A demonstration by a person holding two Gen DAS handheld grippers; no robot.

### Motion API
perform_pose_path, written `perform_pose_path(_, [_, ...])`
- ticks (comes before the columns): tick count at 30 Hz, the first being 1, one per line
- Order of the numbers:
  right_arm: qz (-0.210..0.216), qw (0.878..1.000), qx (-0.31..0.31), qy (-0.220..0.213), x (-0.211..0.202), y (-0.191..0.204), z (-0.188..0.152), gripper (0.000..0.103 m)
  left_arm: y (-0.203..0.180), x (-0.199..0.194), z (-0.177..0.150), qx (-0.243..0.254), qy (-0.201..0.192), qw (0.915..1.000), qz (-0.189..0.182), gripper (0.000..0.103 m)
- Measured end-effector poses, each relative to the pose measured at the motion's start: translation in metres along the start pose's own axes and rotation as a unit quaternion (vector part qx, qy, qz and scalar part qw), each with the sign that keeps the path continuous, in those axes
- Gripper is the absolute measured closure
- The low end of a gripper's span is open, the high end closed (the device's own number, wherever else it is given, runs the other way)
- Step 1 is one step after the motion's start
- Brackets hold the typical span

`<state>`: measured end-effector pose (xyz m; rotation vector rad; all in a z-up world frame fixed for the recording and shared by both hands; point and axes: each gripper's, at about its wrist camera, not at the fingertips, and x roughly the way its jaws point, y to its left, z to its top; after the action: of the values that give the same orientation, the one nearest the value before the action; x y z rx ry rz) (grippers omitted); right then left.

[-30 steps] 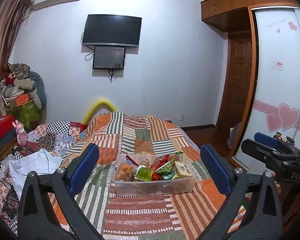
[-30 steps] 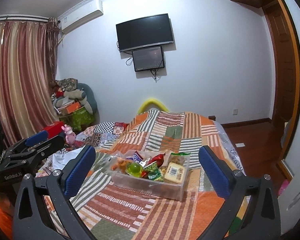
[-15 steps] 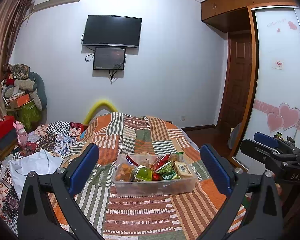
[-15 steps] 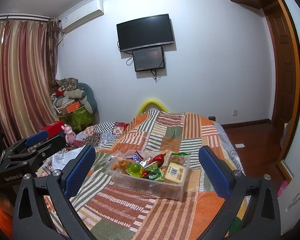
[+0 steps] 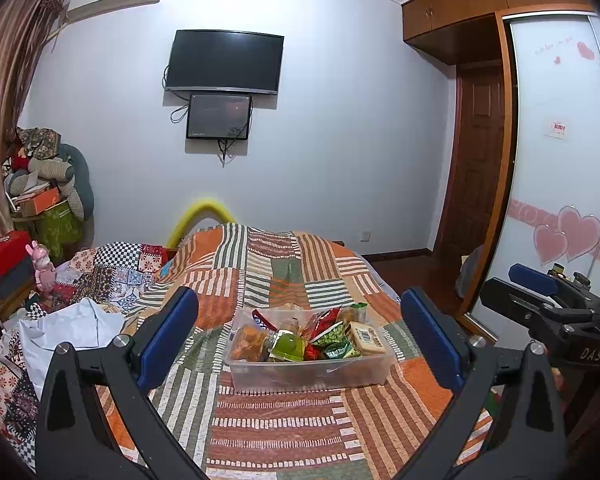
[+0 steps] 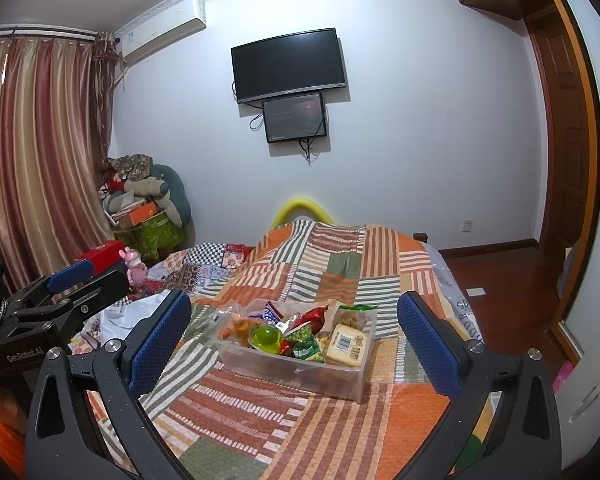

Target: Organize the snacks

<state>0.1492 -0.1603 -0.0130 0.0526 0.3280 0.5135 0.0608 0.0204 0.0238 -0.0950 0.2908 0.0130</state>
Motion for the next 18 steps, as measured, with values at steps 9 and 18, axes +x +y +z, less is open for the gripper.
perform_pose_path(9, [-0.007,1.000,0.000,0.001,-0.0001,0.0005,0.0000,0.000,-0.0006,-0.0007,-0.0004,-0.002,0.000,1.0000,0.000,0.000])
perform_pose_path(18, [-0.009,1.000,0.003,-0.003,0.0000,-0.0024,0.0022,0.000,-0.0031,-0.0006,0.0004,0.001,0.000,1.0000,-0.010,0.000])
